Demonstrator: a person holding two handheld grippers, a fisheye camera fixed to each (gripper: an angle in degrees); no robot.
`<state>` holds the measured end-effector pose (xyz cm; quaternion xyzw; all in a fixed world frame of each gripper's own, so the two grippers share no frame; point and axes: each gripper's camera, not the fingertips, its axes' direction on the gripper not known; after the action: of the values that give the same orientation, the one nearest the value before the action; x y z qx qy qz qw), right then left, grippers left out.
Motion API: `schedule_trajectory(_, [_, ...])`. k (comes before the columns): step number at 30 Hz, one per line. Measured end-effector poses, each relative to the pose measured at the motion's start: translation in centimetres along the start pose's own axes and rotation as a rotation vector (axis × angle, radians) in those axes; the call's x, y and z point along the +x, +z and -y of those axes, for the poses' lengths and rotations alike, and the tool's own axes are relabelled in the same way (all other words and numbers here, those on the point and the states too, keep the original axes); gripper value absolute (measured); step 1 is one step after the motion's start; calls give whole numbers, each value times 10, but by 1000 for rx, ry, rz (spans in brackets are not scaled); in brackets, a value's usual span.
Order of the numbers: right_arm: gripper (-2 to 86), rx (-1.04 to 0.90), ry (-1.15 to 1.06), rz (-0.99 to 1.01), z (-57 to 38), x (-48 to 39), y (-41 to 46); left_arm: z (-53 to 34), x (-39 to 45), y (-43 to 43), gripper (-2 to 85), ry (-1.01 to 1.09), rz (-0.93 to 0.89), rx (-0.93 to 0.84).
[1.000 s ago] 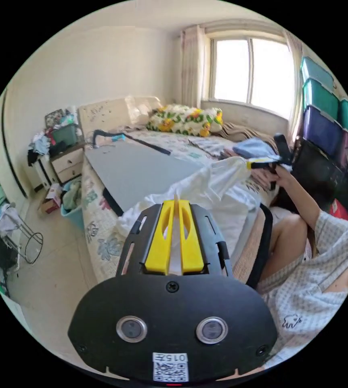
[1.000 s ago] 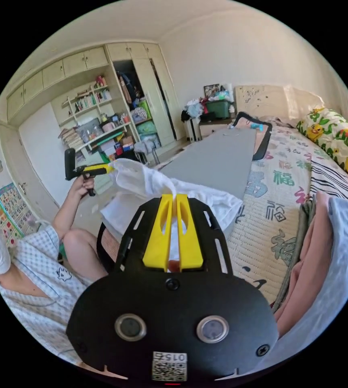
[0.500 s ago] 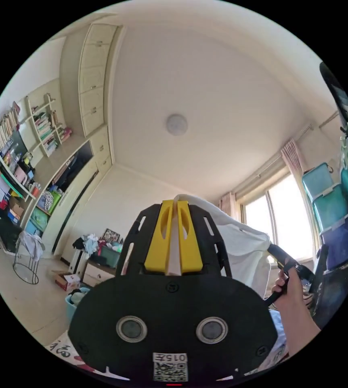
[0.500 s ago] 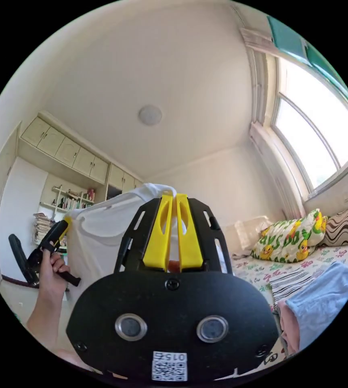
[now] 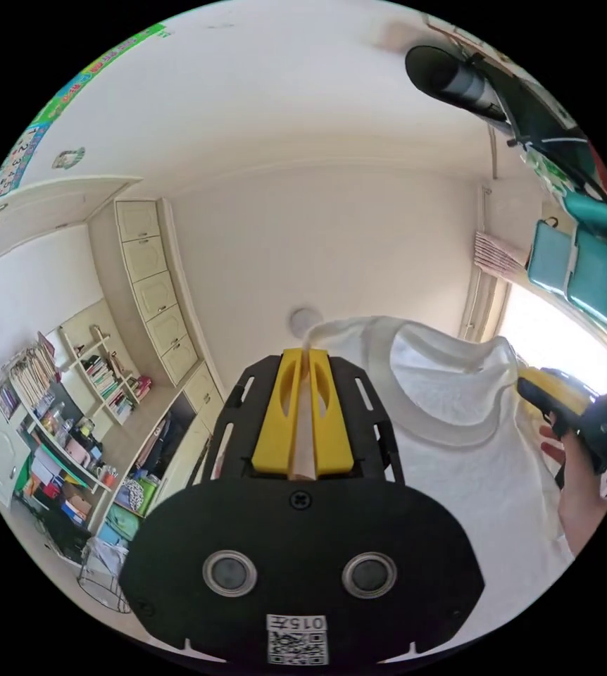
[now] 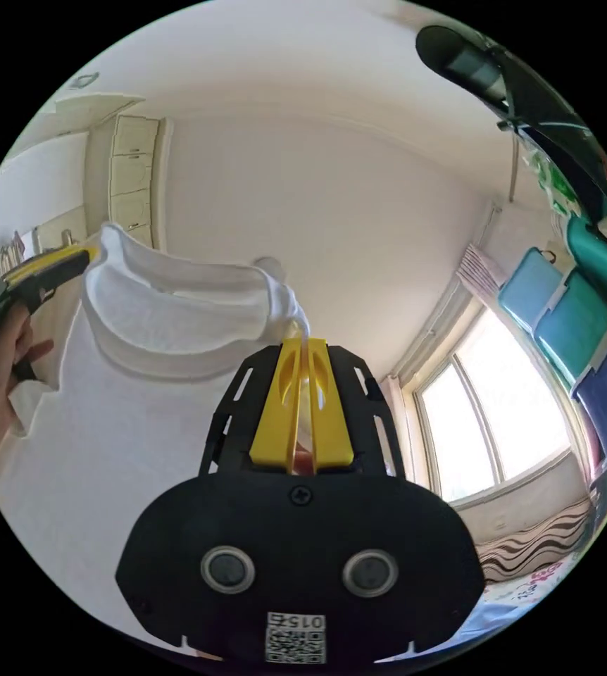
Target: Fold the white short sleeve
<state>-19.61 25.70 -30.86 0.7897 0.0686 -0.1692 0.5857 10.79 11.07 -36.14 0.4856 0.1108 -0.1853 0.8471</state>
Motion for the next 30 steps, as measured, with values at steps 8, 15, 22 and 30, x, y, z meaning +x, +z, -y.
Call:
schedule_trajectory(8, [0,-312,-251,77,-209,-107,136,-194,49,96,-2,204,-16,-305])
schedule_trajectory(15, [16,-1139,-308,421,-522,-196,266,-484,33,189,35,251,-108,-1020])
schedule_trajectory(22, [94,-1514,24,659,-651,-145,305,-602,-42,249,129,85,-377,-1457])
schedule_trajectory(30, [113,-1454,144,1346,-619,-101,274,-566,-28,237,128,9,-1073,-1639])
